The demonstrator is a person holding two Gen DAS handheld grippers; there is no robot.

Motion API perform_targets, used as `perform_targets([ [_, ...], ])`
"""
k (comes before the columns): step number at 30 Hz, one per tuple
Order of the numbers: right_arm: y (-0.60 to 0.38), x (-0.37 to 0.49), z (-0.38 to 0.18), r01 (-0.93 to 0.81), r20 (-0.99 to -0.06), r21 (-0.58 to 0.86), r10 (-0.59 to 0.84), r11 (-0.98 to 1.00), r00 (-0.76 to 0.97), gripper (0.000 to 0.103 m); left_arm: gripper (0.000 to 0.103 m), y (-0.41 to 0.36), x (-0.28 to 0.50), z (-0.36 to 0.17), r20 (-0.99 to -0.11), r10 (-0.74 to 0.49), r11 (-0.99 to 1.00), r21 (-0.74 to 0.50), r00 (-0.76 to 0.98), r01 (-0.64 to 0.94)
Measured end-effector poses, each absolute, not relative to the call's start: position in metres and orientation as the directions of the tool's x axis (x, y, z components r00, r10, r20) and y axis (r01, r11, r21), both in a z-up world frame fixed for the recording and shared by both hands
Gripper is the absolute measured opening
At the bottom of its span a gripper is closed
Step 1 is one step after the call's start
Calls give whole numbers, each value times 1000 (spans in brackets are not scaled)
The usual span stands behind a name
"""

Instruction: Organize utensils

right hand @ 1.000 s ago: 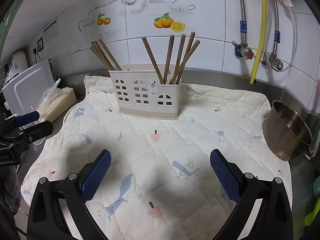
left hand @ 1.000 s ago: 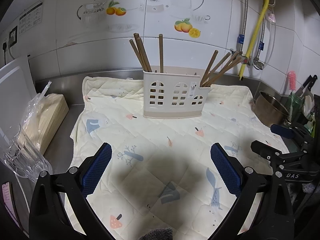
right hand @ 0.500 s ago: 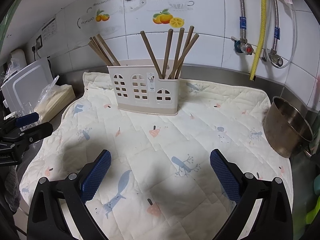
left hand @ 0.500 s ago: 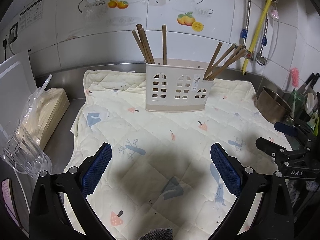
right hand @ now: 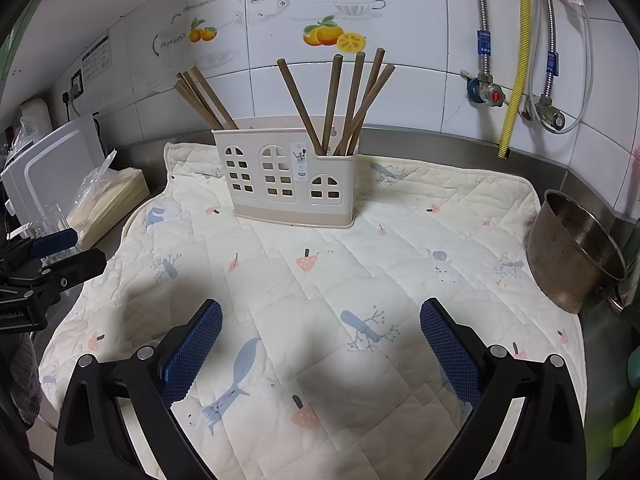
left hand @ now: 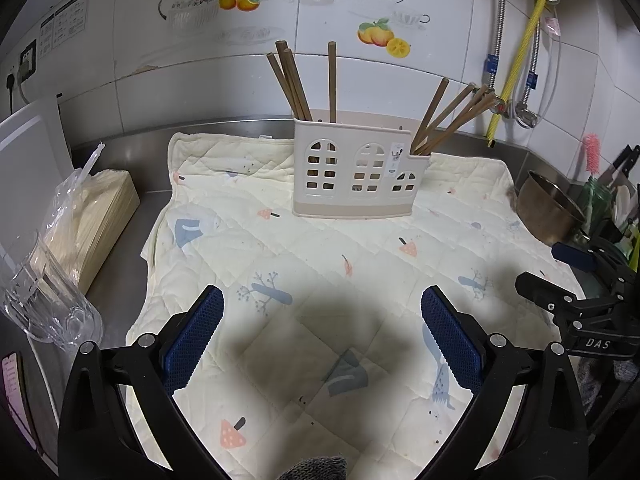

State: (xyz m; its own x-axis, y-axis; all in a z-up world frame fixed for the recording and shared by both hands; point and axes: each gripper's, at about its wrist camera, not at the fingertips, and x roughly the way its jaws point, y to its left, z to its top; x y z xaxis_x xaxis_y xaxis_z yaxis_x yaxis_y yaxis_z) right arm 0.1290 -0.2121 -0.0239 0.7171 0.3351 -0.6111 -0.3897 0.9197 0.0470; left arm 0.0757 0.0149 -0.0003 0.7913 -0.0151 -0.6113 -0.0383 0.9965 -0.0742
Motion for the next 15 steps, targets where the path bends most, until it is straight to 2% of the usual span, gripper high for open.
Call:
perform_targets([
  [10, -211, 129, -24, -392, -612, 47, 337, 919, 716, 96, 98, 17, 73, 2, -598, -43, 994, -107, 800, -27],
  [15, -211, 129, -23, -396, -610, 48, 341, 917, 716, 96, 98, 13, 71, 5, -588, -25, 996, -86, 809, -32],
])
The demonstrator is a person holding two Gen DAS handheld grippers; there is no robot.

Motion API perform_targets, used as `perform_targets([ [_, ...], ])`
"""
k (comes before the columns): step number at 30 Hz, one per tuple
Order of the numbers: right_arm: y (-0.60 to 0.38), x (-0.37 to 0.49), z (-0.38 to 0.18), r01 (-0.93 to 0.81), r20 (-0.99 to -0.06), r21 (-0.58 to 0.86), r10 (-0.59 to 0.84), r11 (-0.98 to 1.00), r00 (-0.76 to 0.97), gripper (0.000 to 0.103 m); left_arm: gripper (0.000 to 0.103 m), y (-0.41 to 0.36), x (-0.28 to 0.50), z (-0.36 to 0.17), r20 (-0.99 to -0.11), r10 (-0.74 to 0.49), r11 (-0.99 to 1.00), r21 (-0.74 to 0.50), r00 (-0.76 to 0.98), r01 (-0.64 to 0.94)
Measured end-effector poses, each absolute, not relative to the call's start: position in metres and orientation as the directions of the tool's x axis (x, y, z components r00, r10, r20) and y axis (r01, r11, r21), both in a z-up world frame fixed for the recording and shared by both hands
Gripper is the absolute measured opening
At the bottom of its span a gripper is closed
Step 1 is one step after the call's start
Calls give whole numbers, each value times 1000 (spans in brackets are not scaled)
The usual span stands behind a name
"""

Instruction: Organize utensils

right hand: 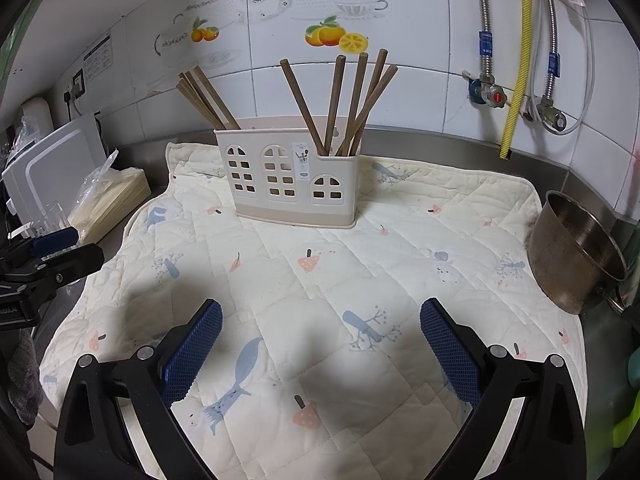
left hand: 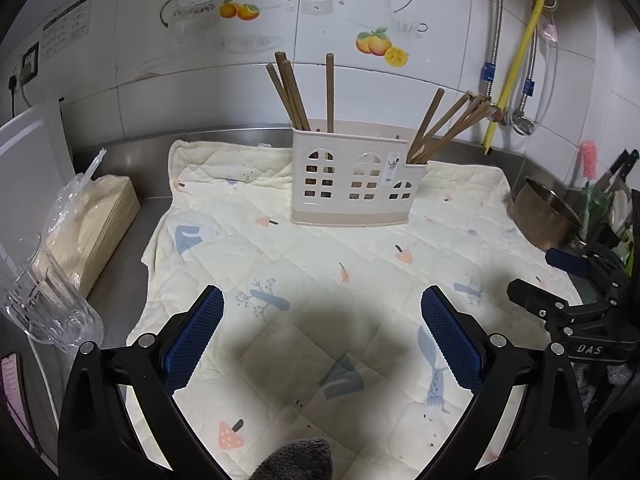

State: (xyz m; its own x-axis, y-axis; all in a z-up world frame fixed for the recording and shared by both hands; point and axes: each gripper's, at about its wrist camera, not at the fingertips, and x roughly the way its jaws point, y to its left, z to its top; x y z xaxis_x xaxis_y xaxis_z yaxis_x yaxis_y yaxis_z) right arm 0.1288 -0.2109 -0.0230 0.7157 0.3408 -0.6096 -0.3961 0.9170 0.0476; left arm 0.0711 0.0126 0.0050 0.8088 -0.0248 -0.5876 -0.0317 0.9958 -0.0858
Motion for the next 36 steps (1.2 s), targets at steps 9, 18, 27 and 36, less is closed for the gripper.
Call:
perform_targets([
  [9, -209, 128, -23, -401, -610, 46, 344, 915, 714, 96, 98, 12, 67, 7, -569, -68, 991, -133, 820, -10],
  [18, -210, 128, -23, -401, -608, 49, 346, 915, 715, 96, 98, 11, 68, 8, -571, -67, 991, -130, 818, -10],
  [27, -211, 129, -23, -399, -609, 49, 344, 915, 715, 96, 98, 10, 70, 7, -585, -45, 994, -109, 810, -24],
  [36, -211, 129, -22, -400, -609, 49, 345, 915, 715, 96, 98, 11, 70, 7, -586, -44, 993, -111, 809, -26],
])
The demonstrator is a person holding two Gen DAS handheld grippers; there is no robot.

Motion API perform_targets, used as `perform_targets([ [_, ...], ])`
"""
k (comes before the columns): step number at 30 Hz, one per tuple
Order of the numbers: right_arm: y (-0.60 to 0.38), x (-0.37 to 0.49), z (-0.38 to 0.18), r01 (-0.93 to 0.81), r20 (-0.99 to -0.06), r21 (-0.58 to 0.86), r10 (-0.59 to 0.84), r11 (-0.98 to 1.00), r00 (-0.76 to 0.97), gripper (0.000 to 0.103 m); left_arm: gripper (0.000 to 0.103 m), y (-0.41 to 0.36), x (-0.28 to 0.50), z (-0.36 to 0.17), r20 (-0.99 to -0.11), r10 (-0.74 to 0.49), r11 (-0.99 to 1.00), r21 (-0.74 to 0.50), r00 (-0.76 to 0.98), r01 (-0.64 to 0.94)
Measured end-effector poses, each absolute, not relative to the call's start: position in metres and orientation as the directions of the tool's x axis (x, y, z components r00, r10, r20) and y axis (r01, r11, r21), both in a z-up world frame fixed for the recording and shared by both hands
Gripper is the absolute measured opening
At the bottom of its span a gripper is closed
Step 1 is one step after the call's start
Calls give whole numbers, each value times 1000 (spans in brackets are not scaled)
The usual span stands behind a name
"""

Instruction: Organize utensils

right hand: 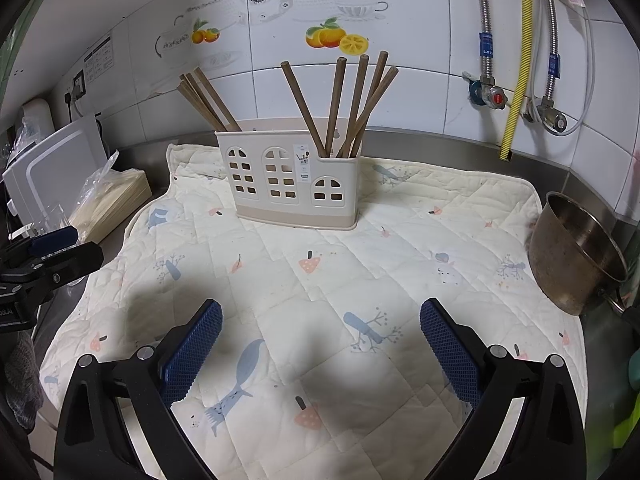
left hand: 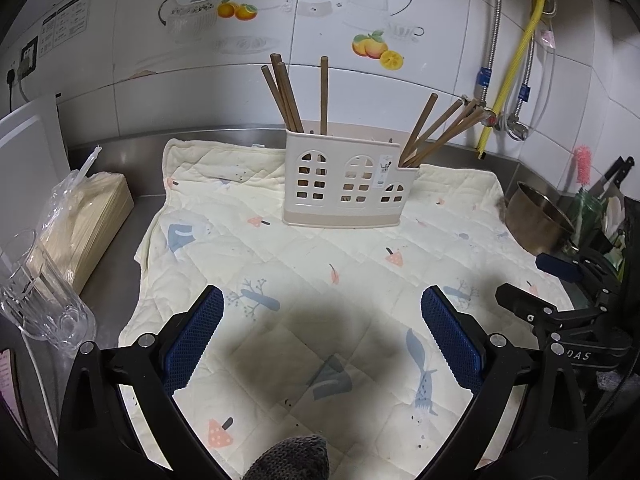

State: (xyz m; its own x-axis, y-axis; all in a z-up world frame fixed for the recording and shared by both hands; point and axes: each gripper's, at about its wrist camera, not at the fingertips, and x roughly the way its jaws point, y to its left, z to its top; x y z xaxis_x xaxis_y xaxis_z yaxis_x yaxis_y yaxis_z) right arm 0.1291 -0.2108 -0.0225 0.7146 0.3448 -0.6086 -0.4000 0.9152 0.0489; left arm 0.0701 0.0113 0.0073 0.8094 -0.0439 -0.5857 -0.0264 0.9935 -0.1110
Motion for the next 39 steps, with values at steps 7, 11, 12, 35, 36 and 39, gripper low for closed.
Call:
perform_targets([
  [7, -211, 129, -23, -399, -608, 49, 344, 916, 715, 96, 98, 12, 70, 6, -589, -43, 993, -112, 807, -28],
  [11, -211, 129, -22, -399, -609, 49, 344, 916, 715, 96, 98, 12, 70, 6, -589, -43, 993, -112, 807, -29],
  [12, -211, 129, -22, -399, -609, 49, 344, 916, 715, 96, 98, 12, 70, 6, -589, -44, 993, -112, 807, -28],
  [35, -211, 129, -22, -401, -608, 50, 347, 915, 714, 96, 98, 10, 69, 4, -591, -40, 994, -108, 806, -30],
  [36, -211, 129, -22, -400, -608, 49, 345, 915, 715, 96, 98, 10, 69, 4, -591, -40, 994, -108, 806, -30],
  [39, -211, 129, -22, -401, -608, 50, 346, 915, 714, 96, 98, 10, 69, 4, -592, -38, 994, -106, 805, -31],
])
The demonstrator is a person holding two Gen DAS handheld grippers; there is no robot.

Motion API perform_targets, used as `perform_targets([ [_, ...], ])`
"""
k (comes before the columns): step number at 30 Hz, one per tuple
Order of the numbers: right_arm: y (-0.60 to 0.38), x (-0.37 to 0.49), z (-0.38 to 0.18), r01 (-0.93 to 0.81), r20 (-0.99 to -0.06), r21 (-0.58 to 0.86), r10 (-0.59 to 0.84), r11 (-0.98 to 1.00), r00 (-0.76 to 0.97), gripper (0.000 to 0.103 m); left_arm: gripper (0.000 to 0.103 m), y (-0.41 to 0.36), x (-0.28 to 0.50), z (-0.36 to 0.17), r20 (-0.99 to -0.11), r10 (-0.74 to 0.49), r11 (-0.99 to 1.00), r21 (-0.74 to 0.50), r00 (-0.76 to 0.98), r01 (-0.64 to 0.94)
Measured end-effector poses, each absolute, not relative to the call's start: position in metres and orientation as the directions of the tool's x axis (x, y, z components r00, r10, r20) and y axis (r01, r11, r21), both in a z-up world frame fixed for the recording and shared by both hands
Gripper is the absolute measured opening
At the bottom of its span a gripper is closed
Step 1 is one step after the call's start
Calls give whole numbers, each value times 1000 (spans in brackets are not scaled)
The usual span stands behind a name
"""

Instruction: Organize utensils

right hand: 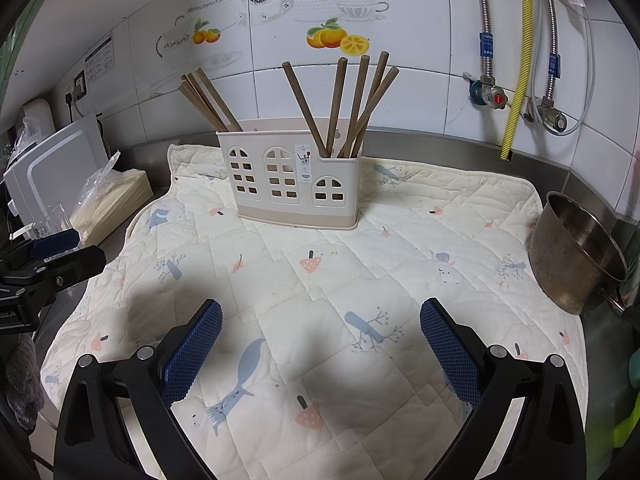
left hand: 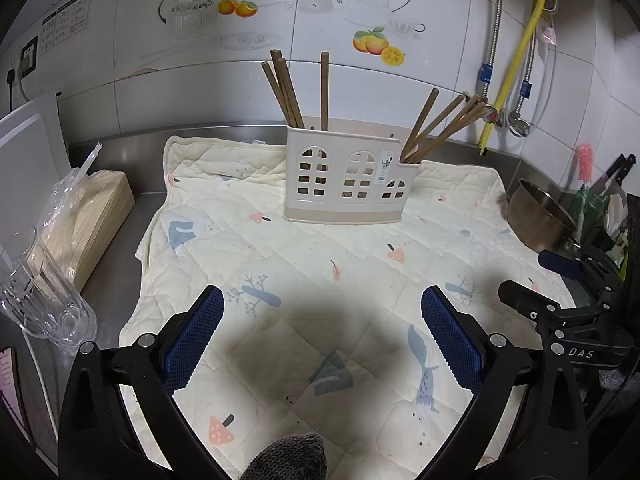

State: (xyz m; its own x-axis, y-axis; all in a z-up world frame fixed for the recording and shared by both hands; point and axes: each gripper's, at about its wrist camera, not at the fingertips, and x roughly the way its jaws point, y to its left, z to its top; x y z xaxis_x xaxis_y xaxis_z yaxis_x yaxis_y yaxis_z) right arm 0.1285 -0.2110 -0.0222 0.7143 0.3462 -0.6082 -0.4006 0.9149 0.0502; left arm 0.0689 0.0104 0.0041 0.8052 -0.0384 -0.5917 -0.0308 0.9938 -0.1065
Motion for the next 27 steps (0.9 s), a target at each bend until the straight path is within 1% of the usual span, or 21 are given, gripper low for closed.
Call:
perform_targets([
  [17, -212, 129, -23, -398, -607, 51, 345, 916, 716, 96, 98, 8, 68, 4, -599, -32, 995, -92, 800, -29],
  [27, -211, 128, -23, -400, -607, 51, 347, 915, 715, 96, 98, 4, 69, 4, -600, -54, 995, -99, 798, -7],
])
